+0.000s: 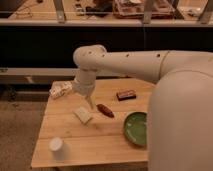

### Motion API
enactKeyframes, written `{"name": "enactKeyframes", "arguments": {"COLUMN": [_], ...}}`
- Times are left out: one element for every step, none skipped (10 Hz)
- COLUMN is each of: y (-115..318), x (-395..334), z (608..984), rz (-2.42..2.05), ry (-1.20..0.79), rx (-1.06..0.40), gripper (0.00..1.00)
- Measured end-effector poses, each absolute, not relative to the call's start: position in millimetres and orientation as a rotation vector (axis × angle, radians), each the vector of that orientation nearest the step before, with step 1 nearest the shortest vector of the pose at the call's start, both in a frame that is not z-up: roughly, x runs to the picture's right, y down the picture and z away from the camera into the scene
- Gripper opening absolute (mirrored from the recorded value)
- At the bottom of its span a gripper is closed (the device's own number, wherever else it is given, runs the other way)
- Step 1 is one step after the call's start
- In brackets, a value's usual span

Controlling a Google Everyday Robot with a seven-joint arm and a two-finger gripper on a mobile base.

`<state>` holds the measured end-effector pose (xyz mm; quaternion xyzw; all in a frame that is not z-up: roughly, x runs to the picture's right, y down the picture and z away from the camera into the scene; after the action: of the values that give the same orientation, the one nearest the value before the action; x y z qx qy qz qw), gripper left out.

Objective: Move the arm in a circular motion

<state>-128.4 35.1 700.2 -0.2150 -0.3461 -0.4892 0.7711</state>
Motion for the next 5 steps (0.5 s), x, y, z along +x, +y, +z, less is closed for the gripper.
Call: {"name": "enactKeyframes", "arguments": {"y": [18.6, -3.6, -20.5, -30.7, -41.9], "x": [-127.9, -122.0, -109.2, -97.7, -78.8], "z": [713.5, 735.1, 756.9, 772.4, 792.1], "rz": [-1.042, -1.002, -0.956, -0.917, -0.859], "ry": [-0.751, -0.737, -0.715, -0.695, -0.664], "rx": [-0.451, -0.429, -0.418, -0.414, -0.413], "gripper": [0.8, 0.8, 0.8, 0.8, 0.8]}}
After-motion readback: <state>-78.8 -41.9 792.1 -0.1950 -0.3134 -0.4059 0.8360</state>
